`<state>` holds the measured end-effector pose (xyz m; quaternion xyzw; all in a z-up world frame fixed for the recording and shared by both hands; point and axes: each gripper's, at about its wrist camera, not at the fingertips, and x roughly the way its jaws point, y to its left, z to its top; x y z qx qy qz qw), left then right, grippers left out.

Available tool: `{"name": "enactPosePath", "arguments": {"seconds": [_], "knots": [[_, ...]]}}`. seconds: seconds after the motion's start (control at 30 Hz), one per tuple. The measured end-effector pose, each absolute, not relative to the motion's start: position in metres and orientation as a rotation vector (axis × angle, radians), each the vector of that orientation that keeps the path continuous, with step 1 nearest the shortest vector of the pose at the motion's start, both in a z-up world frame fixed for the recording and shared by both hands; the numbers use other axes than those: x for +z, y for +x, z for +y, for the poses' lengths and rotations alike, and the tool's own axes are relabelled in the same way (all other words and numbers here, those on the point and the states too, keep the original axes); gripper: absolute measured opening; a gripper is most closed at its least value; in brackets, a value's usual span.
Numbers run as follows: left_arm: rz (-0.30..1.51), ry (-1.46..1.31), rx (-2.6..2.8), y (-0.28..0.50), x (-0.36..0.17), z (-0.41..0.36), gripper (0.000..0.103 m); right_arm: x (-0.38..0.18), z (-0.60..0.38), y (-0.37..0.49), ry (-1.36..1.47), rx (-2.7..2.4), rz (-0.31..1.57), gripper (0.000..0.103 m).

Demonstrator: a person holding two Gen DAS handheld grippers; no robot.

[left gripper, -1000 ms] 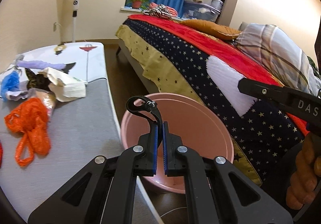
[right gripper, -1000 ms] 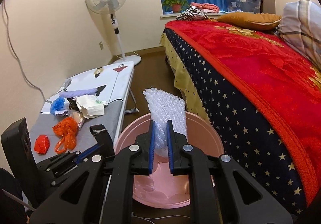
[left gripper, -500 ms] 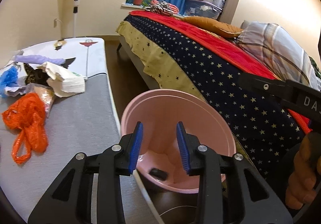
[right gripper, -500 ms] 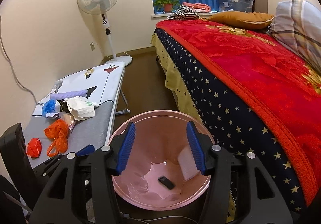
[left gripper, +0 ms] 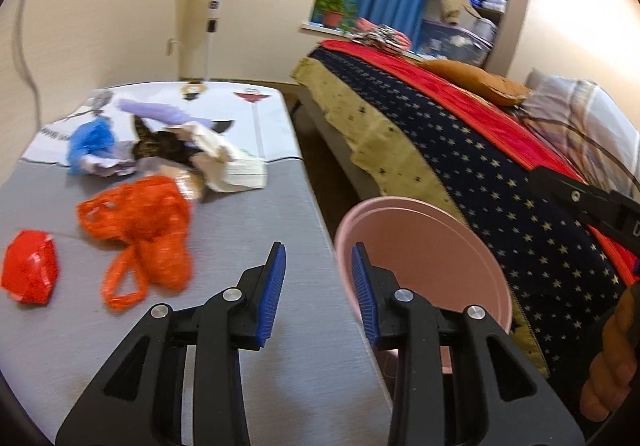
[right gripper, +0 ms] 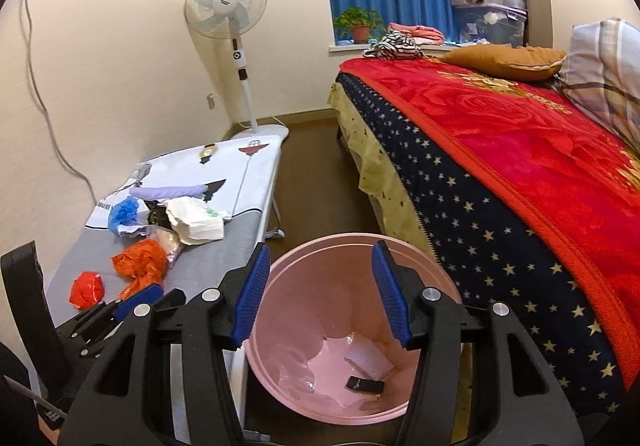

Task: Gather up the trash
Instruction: 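Carry bubble wrap and orange bag to the pink bin and release both, then grasp the orange plastic bag with the right tool while the left grasps the red bag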

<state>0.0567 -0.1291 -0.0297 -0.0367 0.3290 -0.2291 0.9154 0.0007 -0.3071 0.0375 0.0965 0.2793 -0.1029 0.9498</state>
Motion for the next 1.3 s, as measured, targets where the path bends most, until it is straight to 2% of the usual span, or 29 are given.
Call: {"name": "enactPosePath", "arguments": {"seconds": [0.53,1.3], "knots": [[0.654,-0.137,-0.275,0.064,-0.03,-0.064,0.034,0.033,-0.246,0.024,0.133,-0.08,0.542,0.053],[0.635,-0.185,0.062,0.076,-0.043,0.01,0.035,-0.013,-0.178,0.092,0.183,0.118,0.625,0.048]]}}
